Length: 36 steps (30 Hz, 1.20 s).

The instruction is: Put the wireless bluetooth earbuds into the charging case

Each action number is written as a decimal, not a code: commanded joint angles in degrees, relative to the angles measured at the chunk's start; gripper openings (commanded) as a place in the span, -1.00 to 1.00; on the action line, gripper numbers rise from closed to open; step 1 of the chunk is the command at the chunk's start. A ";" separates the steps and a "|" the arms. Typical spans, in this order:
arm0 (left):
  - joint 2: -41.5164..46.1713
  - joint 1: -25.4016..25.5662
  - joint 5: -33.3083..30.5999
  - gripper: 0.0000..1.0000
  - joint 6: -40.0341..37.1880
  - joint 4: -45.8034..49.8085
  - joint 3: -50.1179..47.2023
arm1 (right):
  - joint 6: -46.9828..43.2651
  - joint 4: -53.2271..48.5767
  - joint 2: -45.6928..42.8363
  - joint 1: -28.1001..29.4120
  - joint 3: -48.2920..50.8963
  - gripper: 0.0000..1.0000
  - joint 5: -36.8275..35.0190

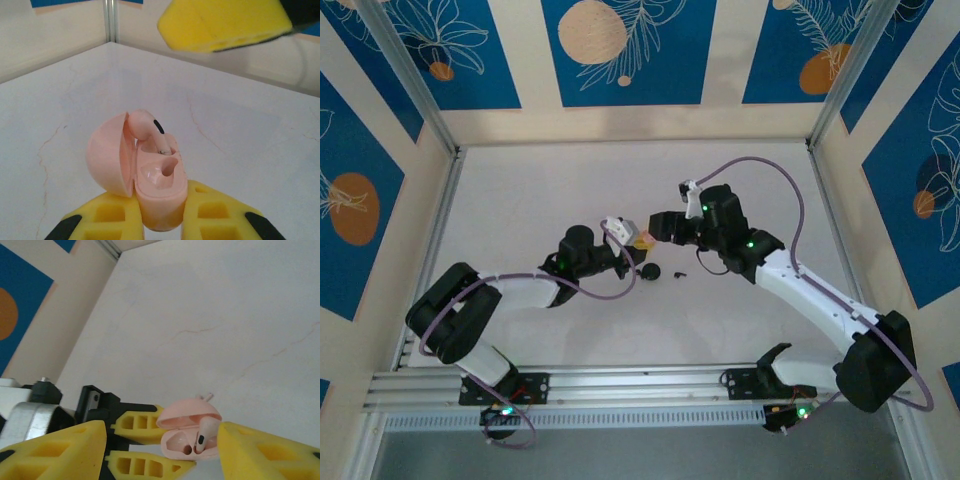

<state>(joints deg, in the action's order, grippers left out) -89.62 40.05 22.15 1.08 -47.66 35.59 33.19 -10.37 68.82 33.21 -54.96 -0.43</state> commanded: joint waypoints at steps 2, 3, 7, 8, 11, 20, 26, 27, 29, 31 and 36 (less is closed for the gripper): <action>0.72 0.68 2.34 -0.79 -1.57 -3.84 -0.55 | -2.63 -3.63 -2.17 -2.61 -2.99 0.21 8.61; 0.59 0.77 2.69 -0.79 -1.98 -3.89 -0.59 | -3.04 -4.72 -2.20 -3.35 -3.50 0.21 9.95; 0.50 0.73 3.82 -0.80 -3.61 -5.46 -1.16 | -4.83 -9.42 -1.69 -7.84 -5.57 0.14 18.12; 0.50 0.90 4.18 -0.80 -4.08 -6.13 -1.39 | -5.20 -10.43 -1.54 -9.08 -6.04 0.10 20.33; 0.22 0.99 4.88 -0.82 -5.74 -7.40 -1.86 | -6.17 -13.32 -0.68 -12.74 -7.45 0.00 26.94; -1.50 1.20 6.82 -0.84 -8.64 -11.65 -2.68 | -9.88 -22.89 3.87 -17.07 -10.95 -0.24 35.55; -2.24 1.28 7.33 -0.85 -8.82 -12.80 -2.40 | -9.60 -24.53 6.10 -16.87 -11.40 -0.32 34.82; -2.34 1.43 7.26 -0.84 -8.82 -13.05 -2.40 | -9.63 -24.64 6.55 -16.86 -11.56 -0.34 34.77; -2.41 1.50 7.18 -0.84 -8.95 -13.49 -2.40 | -9.65 -25.04 7.49 -16.69 -12.08 -0.37 34.54; -2.57 1.50 7.10 -0.85 -9.03 -13.71 -2.42 | -9.74 -25.31 8.53 -16.45 -12.58 -0.40 34.53; -2.74 1.60 7.07 -0.85 -8.85 -14.04 -2.17 | -10.03 -24.10 9.93 -15.17 -12.75 -0.40 33.96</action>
<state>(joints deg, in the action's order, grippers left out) -91.74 40.80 27.64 -6.61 -58.24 33.41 24.29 -33.74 77.93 17.12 -65.91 32.36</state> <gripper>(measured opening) 0.156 0.301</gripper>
